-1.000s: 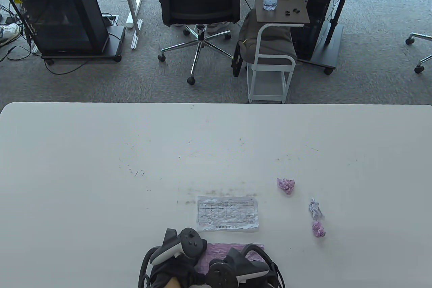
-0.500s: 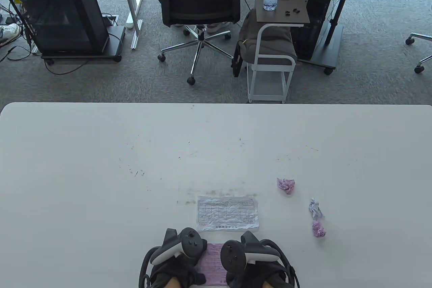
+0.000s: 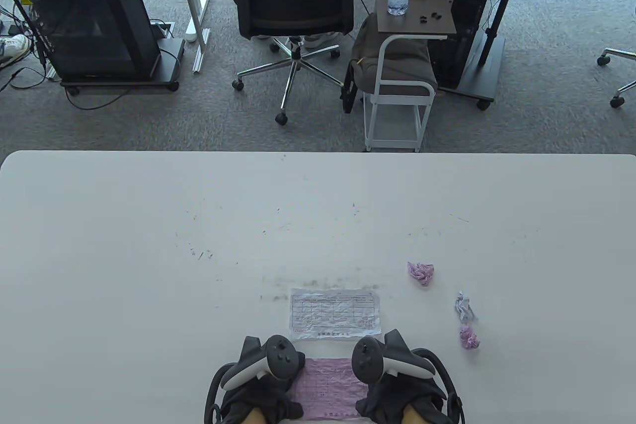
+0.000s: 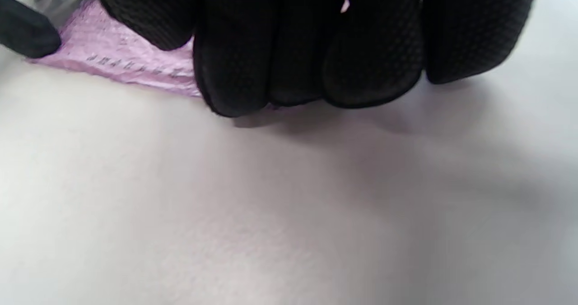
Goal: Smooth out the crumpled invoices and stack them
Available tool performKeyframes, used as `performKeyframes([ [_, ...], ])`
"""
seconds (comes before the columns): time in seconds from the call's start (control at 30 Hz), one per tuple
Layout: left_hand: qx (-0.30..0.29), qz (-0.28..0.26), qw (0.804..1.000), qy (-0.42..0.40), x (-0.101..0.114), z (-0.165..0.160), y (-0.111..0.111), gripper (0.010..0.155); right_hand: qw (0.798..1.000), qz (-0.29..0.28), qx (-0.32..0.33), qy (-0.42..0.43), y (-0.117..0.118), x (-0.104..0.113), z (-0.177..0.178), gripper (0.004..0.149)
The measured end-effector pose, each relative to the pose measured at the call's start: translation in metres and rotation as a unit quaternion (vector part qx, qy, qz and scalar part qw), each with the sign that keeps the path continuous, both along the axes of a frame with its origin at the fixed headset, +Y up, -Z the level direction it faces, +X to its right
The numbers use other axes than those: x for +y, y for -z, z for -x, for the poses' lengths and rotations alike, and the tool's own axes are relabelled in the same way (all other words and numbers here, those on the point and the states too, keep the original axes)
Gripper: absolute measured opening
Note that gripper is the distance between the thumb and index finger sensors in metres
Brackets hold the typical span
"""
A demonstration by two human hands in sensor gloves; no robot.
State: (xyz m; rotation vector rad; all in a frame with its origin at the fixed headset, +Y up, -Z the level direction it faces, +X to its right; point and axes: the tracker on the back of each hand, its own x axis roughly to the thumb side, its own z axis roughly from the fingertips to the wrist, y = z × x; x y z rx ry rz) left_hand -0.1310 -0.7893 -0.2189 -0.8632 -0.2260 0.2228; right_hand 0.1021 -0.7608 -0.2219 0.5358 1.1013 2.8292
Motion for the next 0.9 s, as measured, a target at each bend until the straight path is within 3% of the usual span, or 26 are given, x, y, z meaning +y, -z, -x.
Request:
performKeyframes([
  [0.13, 0.000, 0.001, 1.000, 0.001, 0.000, 0.000, 0.000, 0.086, 0.989, -0.140, -0.032, 0.045, 0.000, 0.019, -0.009, 0.039],
  [0.27, -0.001, 0.002, 1.000, 0.002, 0.000, 0.000, 0.000, 0.086, 0.971, -0.215, 0.039, 0.102, -0.007, 0.024, 0.010, 0.046],
  [0.4, -0.001, 0.001, 1.000, 0.001, 0.000, 0.000, 0.001, 0.085, 0.961, -0.195, 0.137, 0.140, -0.019, 0.013, 0.046, 0.051],
  [0.5, -0.002, 0.002, 1.000, 0.002, 0.000, 0.000, 0.001, 0.085, 0.970, -0.144, 0.176, 0.092, -0.022, -0.001, 0.062, 0.055],
  [0.57, -0.002, 0.002, 1.000, 0.002, 0.000, 0.000, 0.001, 0.085, 0.985, -0.069, 0.152, 0.054, -0.022, -0.012, 0.063, 0.059],
  [0.9, 0.000, 0.002, 1.000, 0.005, 0.001, 0.000, 0.000, 0.085, 0.995, -0.096, 0.001, -0.017, -0.009, -0.002, 0.036, 0.053],
])
